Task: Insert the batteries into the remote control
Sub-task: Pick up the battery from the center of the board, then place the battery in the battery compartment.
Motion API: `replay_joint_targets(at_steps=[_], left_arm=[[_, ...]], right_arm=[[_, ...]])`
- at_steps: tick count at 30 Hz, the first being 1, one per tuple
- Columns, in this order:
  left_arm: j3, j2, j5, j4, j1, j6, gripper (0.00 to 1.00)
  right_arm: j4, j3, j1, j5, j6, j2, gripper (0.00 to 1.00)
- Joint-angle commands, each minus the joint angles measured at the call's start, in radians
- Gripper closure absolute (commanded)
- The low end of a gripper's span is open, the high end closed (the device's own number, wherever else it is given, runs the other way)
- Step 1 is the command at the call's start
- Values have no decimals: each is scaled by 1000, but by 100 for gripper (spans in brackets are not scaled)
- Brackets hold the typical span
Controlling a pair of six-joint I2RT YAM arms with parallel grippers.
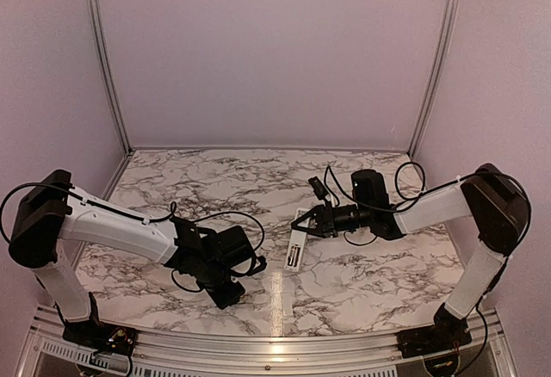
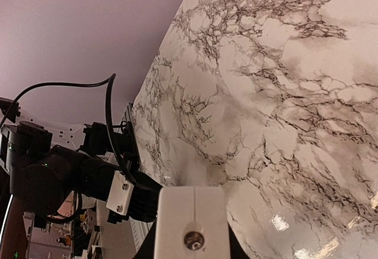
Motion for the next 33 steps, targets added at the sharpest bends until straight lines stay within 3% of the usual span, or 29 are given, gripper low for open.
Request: replay_joint_targets(at_steps=[1, 5, 12, 21, 33], left_arm=[[13, 15, -2, -22, -6, -26, 93], [12, -64, 35, 12, -1, -77, 100], [90, -175, 107, 98, 26, -204, 100], [160, -128, 159, 171, 72, -348, 100], [196, -88, 139, 150, 83, -330, 100]], right_arm=[[67, 0, -10, 17, 40, 16, 100], [153, -22, -9, 35, 100, 23, 100], [329, -66, 32, 76, 232, 44, 100], [413, -86, 91, 134, 294, 53, 100], [455, -77, 120, 143, 333, 83, 100]])
